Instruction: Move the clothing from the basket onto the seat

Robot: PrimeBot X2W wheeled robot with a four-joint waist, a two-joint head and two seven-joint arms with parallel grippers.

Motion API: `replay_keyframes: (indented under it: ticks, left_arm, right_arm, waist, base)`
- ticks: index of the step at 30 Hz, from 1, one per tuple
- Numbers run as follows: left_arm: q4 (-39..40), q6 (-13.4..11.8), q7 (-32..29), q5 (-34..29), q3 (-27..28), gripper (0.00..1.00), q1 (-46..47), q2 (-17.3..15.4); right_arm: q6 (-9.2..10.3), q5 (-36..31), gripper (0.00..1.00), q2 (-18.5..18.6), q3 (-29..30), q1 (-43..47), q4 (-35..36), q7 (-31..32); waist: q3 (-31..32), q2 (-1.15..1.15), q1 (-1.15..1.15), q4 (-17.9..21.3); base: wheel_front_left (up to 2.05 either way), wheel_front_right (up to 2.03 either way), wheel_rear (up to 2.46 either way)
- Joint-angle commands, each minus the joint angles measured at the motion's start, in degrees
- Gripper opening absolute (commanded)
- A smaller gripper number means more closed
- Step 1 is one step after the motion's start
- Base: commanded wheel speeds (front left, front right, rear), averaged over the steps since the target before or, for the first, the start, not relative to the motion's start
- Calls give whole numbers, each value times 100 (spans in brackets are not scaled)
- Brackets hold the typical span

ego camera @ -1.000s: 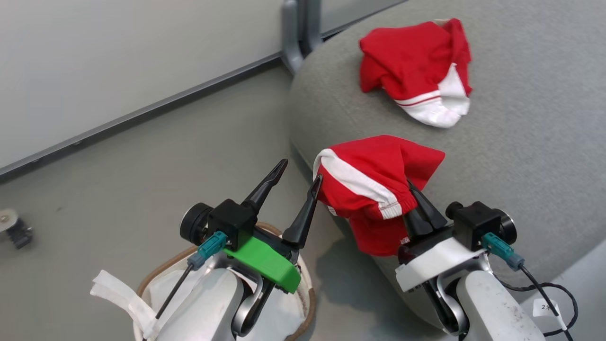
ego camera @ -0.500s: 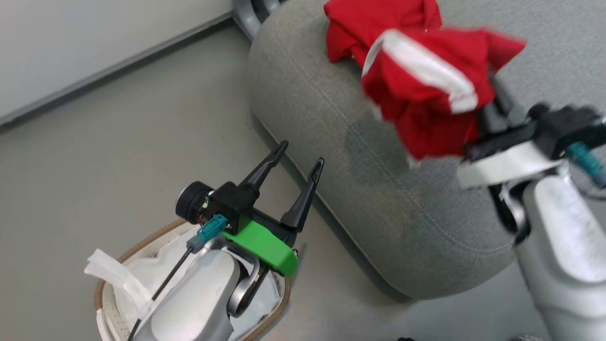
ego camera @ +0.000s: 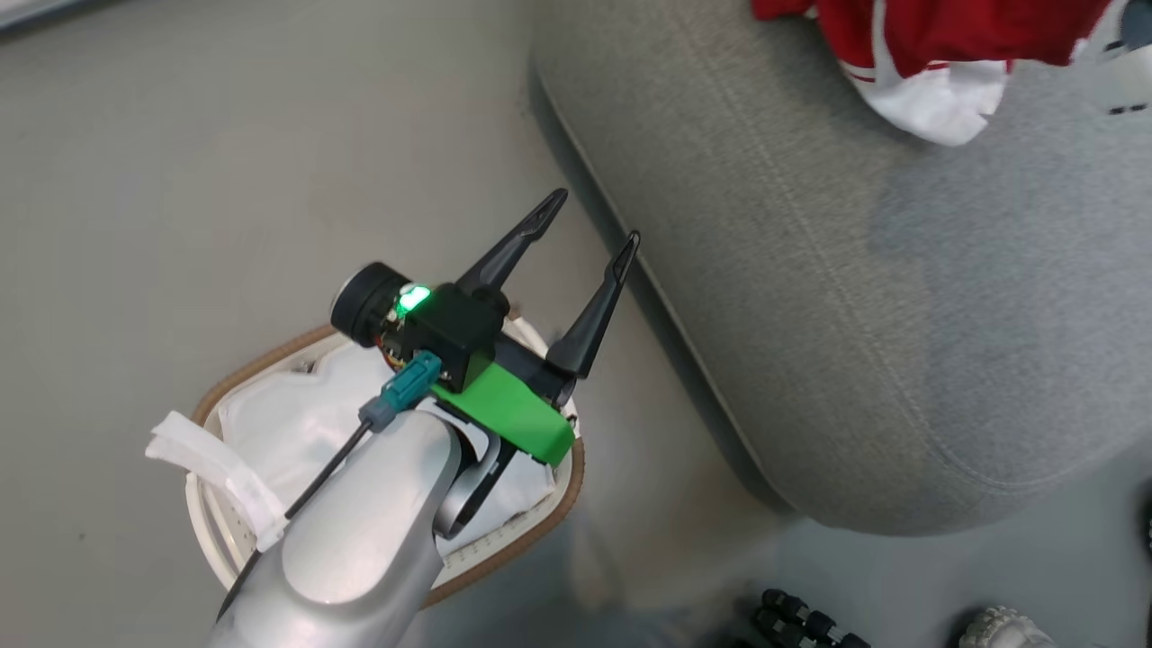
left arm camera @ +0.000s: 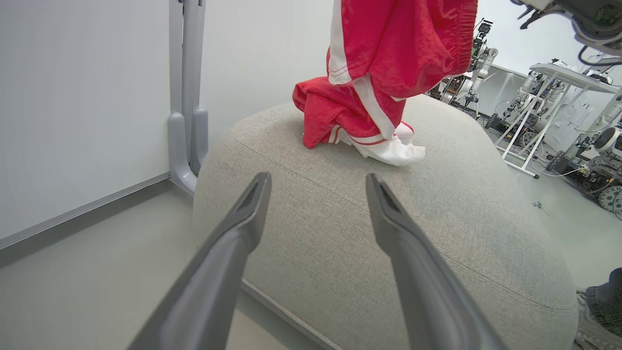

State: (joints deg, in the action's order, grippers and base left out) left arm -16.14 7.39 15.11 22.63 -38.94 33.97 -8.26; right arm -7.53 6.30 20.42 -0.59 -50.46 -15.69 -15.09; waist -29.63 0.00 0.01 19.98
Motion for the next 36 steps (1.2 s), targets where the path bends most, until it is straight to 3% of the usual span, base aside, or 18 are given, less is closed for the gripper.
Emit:
replay_keyframes:
  ticks: [1, 9, 16, 21, 22, 23, 24, 25, 36]
  left_arm:
    - [28, 20, 3, -55, 31, 100, 162, -24]
    - [87, 20, 4, -109, 145, 100, 325, 34]
    - [66, 20, 4, -125, 313, 100, 194, 21]
    - [41, 20, 4, -141, 371, 100, 137, 37]
    - [36, 20, 4, -141, 371, 100, 124, 51]
    - [36, 20, 4, -137, 368, 100, 115, 68]
    - [26, 20, 4, -136, 359, 100, 109, 72]
    - [15, 20, 4, -125, 357, 100, 98, 72]
    - [-157, 20, 4, 34, 541, 100, -338, 103]
  right_arm:
    - [8, -130, 0, 95, 129, -180, -148, -9]
    - [8, -766, 0, 240, 940, -446, -1288, -9]
    - [8, -1162, 0, 75, 1696, -299, -2146, -9]
    - [8, -1350, 0, -150, 1892, -210, -2478, -9]
    - [7, -1374, 9, -192, 1916, -167, -2498, -7]
    - [7, -1372, 42, -231, 1940, -137, -2483, -5]
    - [7, -1372, 84, -277, 1966, -89, -2440, -5]
    - [7, -1372, 100, -318, 1982, -44, -2407, -5]
    - [8, -1207, 100, -598, 1921, 918, -1801, -6]
  waist:
    - [-587, 0, -1, -525]
    - [-1075, 0, -1, -961]
    - [-1247, 0, -1, -1140]
    - [-1221, 0, -1, -1121]
    - [-1189, 0, -1, -1103]
    - [-1159, 0, -1, -1092]
    - [-1112, 0, -1, -1077]
    - [-1064, 0, -1, -1064]
    - [-125, 0, -1, -926]
  base:
    - [0, 0, 0]
    - [0, 0, 0]
    - [0, 0, 0]
    - [0, 0, 0]
    - [0, 0, 0]
    - [0, 0, 0]
    - [0, 0, 0]
    - [0, 0, 0]
    - [0, 0, 0]
